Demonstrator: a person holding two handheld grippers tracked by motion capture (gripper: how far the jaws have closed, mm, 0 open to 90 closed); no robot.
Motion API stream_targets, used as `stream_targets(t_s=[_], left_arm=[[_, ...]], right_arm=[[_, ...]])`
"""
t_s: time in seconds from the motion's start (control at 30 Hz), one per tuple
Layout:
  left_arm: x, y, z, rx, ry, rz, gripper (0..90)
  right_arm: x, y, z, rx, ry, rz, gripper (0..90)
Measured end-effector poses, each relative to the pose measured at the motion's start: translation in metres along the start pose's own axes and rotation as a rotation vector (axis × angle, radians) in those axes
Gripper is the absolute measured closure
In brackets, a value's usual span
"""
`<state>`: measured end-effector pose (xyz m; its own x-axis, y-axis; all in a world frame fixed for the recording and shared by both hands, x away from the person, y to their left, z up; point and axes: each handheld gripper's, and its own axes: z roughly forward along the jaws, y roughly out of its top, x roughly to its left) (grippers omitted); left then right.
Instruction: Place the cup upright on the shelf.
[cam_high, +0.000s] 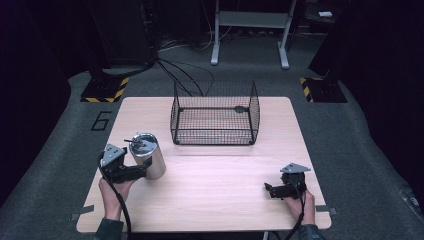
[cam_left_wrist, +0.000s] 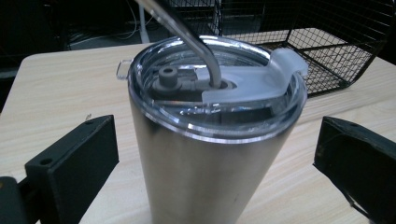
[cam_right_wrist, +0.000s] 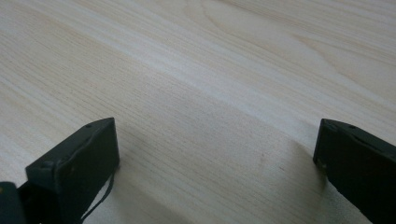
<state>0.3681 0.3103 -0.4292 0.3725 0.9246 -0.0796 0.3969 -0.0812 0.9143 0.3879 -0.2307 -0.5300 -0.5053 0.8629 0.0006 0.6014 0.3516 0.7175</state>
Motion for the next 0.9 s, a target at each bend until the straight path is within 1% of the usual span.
stream_targets(t_s=[0.03, 0.1, 0.13, 0.23, 0.27, 0.33, 0.37, 0.47, 0.53, 0.6, 0.63, 0.7, 0.83, 0.9], left_arm=[[-0.001, 0.002, 0.004, -0.006, 0.008, 0.008, 0.0], [-0.001, 0.002, 0.004, -0.006, 0.008, 0.008, 0.0], [-0.002, 0.001, 0.008, -0.016, 0.010, -0.004, 0.0], [-0.003, 0.001, 0.011, -0.020, 0.015, -0.008, 0.0], [-0.003, 0.001, 0.015, -0.028, 0.022, -0.010, 0.0], [-0.003, 0.001, 0.017, -0.030, 0.023, -0.014, 0.0], [-0.004, 0.001, 0.020, -0.036, 0.030, -0.015, 0.0], [-0.005, 0.001, 0.023, -0.043, 0.038, -0.020, 0.0], [-0.007, 0.000, 0.027, -0.060, 0.055, -0.027, 0.0], [-0.007, 0.000, 0.028, -0.061, 0.062, -0.026, 0.0], [-0.008, -0.001, 0.031, -0.068, 0.071, -0.033, 0.0], [-0.008, -0.001, 0.032, -0.062, 0.076, -0.037, 0.0], [-0.010, -0.003, 0.038, -0.077, 0.099, -0.045, 0.5], [-0.010, -0.003, 0.039, -0.084, 0.099, -0.050, 0.4]], right_arm=[[0.000, 0.000, 0.000, 0.009, 0.000, 0.001, 0.0], [0.000, 0.000, 0.000, 0.007, 0.002, -0.002, 0.0], [0.000, 0.000, 0.000, 0.000, 0.000, 0.001, 0.0], [0.000, 0.000, 0.000, -0.001, 0.000, -0.002, 0.0], [0.000, 0.000, 0.000, 0.000, 0.001, -0.002, 0.0], [0.000, 0.000, 0.000, 0.000, 0.001, -0.002, 0.0], [0.000, 0.000, 0.000, 0.000, 0.000, -0.001, 0.0], [0.000, 0.000, 0.000, -0.001, 0.001, -0.002, 0.0], [0.000, 0.000, 0.000, 0.000, 0.001, -0.002, 0.0], [0.000, 0.000, 0.000, 0.000, 0.000, 0.000, 0.0], [0.000, 0.000, 0.000, 0.000, 0.000, 0.001, 0.0], [0.000, 0.000, 0.000, 0.002, -0.002, 0.000, 0.0], [0.000, 0.000, 0.000, 0.006, 0.000, -0.004, 0.0], [0.000, 0.000, 0.000, 0.008, 0.001, -0.001, 0.0]])
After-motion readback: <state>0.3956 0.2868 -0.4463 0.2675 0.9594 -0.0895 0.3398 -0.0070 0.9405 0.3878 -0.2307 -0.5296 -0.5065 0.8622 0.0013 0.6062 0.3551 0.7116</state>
